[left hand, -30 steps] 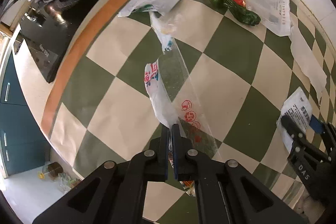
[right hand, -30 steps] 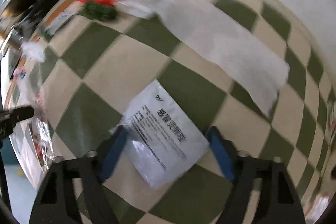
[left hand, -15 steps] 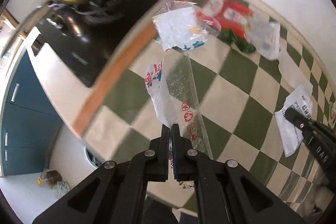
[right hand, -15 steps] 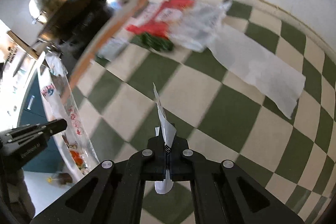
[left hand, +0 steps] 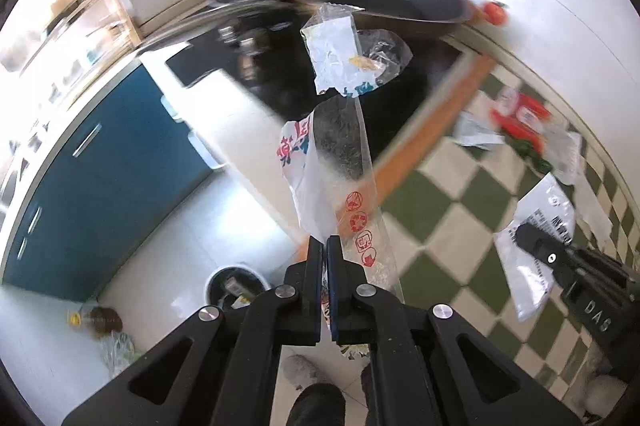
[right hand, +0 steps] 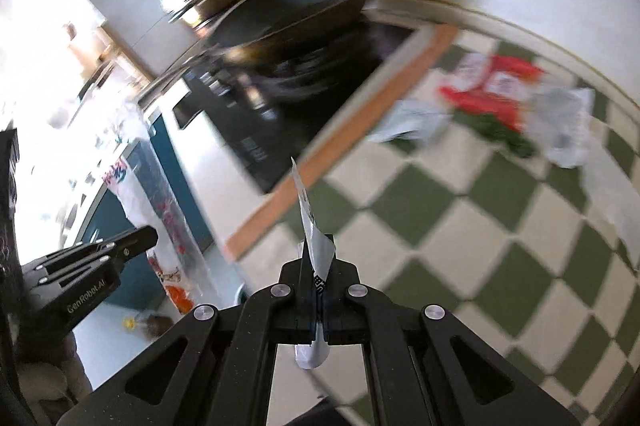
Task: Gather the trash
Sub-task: 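Carry the wrapper and scrap to the bin and open both tools over it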
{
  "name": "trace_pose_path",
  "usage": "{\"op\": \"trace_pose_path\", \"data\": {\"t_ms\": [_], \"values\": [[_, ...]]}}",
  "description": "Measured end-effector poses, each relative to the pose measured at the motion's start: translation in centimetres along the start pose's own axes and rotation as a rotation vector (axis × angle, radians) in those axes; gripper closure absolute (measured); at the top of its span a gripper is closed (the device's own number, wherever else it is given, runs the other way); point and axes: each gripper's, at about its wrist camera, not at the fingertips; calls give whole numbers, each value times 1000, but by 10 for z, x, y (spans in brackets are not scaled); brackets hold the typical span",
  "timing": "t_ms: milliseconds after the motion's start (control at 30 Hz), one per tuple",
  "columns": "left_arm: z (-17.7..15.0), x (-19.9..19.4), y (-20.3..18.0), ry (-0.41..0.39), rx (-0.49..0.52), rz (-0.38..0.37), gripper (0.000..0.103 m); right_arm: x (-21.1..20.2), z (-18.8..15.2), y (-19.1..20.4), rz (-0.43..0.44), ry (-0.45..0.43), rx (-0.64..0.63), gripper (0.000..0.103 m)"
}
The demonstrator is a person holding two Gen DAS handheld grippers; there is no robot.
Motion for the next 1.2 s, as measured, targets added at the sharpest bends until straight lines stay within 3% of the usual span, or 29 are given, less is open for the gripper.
{"op": "trace_pose_path", "data": {"t_ms": [200,333,500,667,800,933,1033,1200], "values": [[-28,30,99,65,-146,32,103,67,-28,91,56,110,-99,102],[-65,74,171,146,-261,40,103,128,-59,140,73,191,-156,102],[-134,182,263,320,-461,-48,103,244,-114,179,75,291,-189,102],[-224,331,330,495,-644,-151,103,381,-175,180,80,384,-150,102],[-276,444,352,585,-688,-211,103,503,-231,162,96,466,-115,102],[-310,533,359,636,-701,-244,103,589,-272,137,88,520,-98,102],[-323,574,360,638,-718,-271,102,627,-297,124,85,546,-105,102],[-337,601,365,642,-742,-305,100,660,-315,120,99,570,-122,102]]}}
Point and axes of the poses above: each gripper's, at about its wrist camera, not at the fingertips, and x roughly the way its jaws point, y to its left, z to its top
